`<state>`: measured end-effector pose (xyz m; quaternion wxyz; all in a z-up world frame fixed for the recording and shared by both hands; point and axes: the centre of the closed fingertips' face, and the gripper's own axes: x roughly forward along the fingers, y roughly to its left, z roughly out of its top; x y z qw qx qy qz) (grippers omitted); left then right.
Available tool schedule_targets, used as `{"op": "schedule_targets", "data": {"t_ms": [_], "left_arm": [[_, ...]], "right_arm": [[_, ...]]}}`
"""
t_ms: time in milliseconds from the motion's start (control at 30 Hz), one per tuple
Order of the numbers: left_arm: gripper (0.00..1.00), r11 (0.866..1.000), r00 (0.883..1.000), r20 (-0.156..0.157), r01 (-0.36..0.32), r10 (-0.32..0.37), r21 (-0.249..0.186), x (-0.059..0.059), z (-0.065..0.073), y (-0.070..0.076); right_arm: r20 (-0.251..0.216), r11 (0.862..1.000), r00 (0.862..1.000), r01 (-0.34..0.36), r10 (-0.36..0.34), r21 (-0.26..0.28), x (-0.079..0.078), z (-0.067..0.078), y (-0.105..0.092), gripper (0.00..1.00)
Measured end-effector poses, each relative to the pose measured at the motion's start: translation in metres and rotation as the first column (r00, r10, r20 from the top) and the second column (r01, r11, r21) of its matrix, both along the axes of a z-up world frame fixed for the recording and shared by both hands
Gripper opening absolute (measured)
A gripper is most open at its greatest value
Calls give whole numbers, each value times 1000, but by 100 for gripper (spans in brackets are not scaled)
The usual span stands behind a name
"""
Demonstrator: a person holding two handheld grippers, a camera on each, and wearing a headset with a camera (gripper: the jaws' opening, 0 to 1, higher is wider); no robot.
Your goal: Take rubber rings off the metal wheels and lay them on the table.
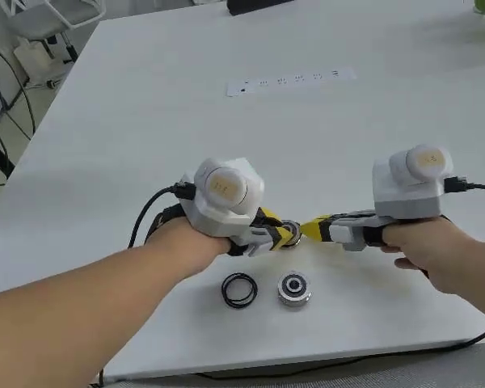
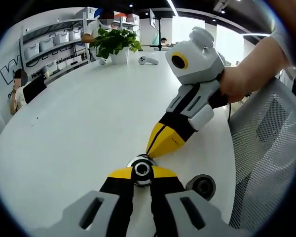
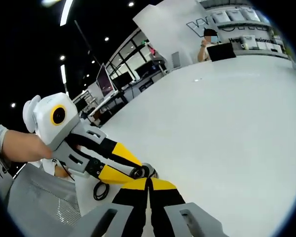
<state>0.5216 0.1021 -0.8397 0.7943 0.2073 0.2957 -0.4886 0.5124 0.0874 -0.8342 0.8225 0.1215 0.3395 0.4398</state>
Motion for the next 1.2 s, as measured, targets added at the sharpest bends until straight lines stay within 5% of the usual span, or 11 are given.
{"op": "schedule_targets", "data": {"t_ms": [400,1200], "left_arm": [[7,1000,1000,0,2,-2,5,1,0,0],[7,1000,1000,-2,6,-6,2,-1,1,-1]], "right_arm": [[43,998,998,-53,55,-39,-3,1,9,0],[25,995,995,-96,95,27,-10,6,16,0]]}}
